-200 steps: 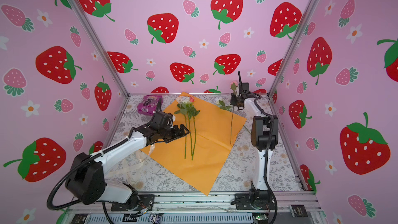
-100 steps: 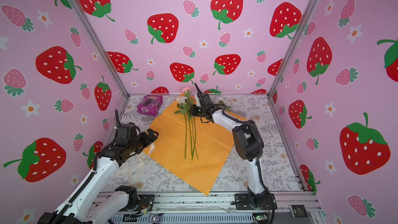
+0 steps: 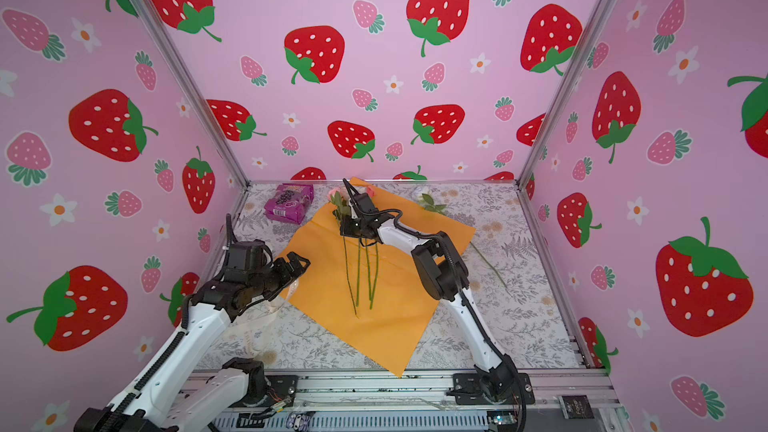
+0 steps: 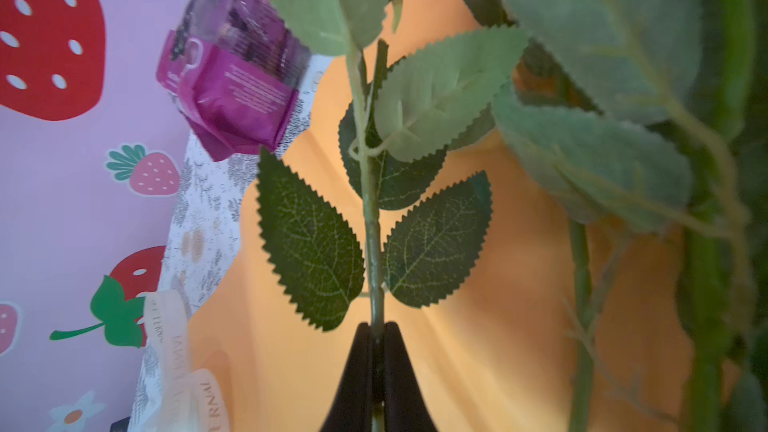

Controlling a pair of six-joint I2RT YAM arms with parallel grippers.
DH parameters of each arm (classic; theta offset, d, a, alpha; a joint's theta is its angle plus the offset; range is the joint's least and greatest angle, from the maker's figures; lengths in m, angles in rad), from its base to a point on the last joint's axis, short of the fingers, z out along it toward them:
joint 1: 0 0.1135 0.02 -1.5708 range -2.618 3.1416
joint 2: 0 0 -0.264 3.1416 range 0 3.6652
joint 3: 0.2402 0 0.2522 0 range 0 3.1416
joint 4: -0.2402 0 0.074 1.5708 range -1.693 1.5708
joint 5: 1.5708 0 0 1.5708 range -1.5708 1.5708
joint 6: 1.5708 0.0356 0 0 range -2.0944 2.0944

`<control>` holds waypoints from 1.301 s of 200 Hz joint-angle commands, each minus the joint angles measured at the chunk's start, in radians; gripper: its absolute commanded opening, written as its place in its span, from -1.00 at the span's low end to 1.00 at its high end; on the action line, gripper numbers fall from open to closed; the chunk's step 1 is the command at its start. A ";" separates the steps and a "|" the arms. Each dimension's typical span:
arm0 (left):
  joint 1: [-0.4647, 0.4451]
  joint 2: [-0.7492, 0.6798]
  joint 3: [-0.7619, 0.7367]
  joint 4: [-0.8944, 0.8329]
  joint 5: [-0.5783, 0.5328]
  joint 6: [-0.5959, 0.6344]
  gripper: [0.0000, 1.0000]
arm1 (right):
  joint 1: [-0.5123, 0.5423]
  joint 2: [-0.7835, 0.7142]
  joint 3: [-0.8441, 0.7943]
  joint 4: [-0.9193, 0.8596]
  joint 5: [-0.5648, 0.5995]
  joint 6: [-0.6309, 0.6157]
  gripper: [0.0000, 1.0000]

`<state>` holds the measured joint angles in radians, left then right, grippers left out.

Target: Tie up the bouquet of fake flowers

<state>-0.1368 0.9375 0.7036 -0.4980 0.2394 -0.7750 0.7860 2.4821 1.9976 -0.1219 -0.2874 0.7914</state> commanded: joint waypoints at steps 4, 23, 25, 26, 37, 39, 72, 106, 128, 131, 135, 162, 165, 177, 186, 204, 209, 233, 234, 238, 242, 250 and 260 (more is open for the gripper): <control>0.006 -0.005 -0.011 0.005 0.016 0.002 0.99 | -0.004 0.048 0.060 -0.078 -0.002 -0.010 -0.80; 0.006 0.013 -0.012 0.030 0.047 0.002 0.99 | -0.005 0.047 0.062 -0.098 0.026 -0.029 -0.77; 0.006 0.017 -0.012 0.033 0.052 0.003 0.99 | -0.005 0.045 0.066 -0.103 0.024 -0.033 -0.75; 0.005 0.018 -0.012 0.036 0.053 0.001 0.98 | -0.005 0.045 0.066 -0.103 0.024 -0.033 -0.75; 0.005 0.034 -0.013 0.053 0.080 0.002 0.98 | -0.009 0.032 0.070 -0.116 0.018 -0.042 -0.60; 0.005 0.038 -0.013 0.056 0.084 0.003 0.99 | -0.009 0.032 0.070 -0.117 0.017 -0.044 -0.60; 0.001 0.091 -0.005 0.103 0.147 0.004 0.99 | -0.020 -0.050 0.047 -0.116 -0.040 -0.066 -0.43; -0.042 0.154 0.037 0.123 0.163 0.020 0.98 | -0.043 -0.201 -0.048 -0.133 -0.015 -0.138 -0.34; -0.103 0.213 0.072 0.145 0.162 0.025 0.98 | -0.100 -0.362 -0.235 -0.089 0.053 -0.206 -0.32; -0.112 0.223 0.077 0.150 0.161 0.025 0.99 | -0.116 -0.385 -0.265 -0.080 0.065 -0.214 -0.32; -0.125 0.238 0.084 0.155 0.159 0.025 0.99 | -0.136 -0.413 -0.309 -0.071 0.077 -0.224 -0.31; -0.234 0.352 0.158 0.202 0.159 0.024 0.99 | -0.334 -0.558 -0.551 -0.046 0.112 -0.296 -0.30; -0.244 0.365 0.167 0.210 0.161 0.023 0.99 | -0.363 -0.569 -0.571 -0.049 0.116 -0.308 -0.29; -0.300 0.422 0.212 0.234 0.154 0.026 0.99 | -0.454 -0.598 -0.628 -0.053 0.135 -0.380 -0.29; -0.342 0.470 0.253 0.234 0.141 0.030 0.99 | -0.511 -0.597 -0.635 -0.077 0.141 -0.446 -0.29; -0.403 0.563 0.328 0.242 0.146 0.030 0.99 | -0.583 -0.542 -0.578 -0.151 0.207 -0.594 -0.28; -0.418 0.586 0.348 0.245 0.147 0.029 0.99 | -0.597 -0.509 -0.546 -0.176 0.216 -0.640 -0.28; -0.472 0.683 0.434 0.239 0.152 0.031 0.99 | -0.623 -0.385 -0.406 -0.266 0.205 -0.747 -0.26; -0.474 0.686 0.437 0.239 0.153 0.031 0.99 | -0.623 -0.379 -0.400 -0.269 0.202 -0.751 -0.25; -0.480 0.698 0.448 0.237 0.153 0.029 0.99 | -0.623 -0.357 -0.376 -0.275 0.190 -0.764 -0.25; -0.485 0.710 0.458 0.235 0.156 0.030 0.98 | -0.623 -0.338 -0.354 -0.279 0.180 -0.772 -0.25; -0.494 0.730 0.476 0.234 0.157 0.028 0.99 | -0.623 -0.301 -0.311 -0.291 0.163 -0.783 -0.23; -0.501 0.750 0.494 0.233 0.156 0.026 0.99 | -0.623 -0.262 -0.250 -0.304 0.140 -0.788 -0.23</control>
<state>-0.6212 1.6508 1.1297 -0.2611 0.3836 -0.7555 0.1493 2.1532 1.6272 -0.3389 -0.0959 0.1326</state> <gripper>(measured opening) 0.993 0.382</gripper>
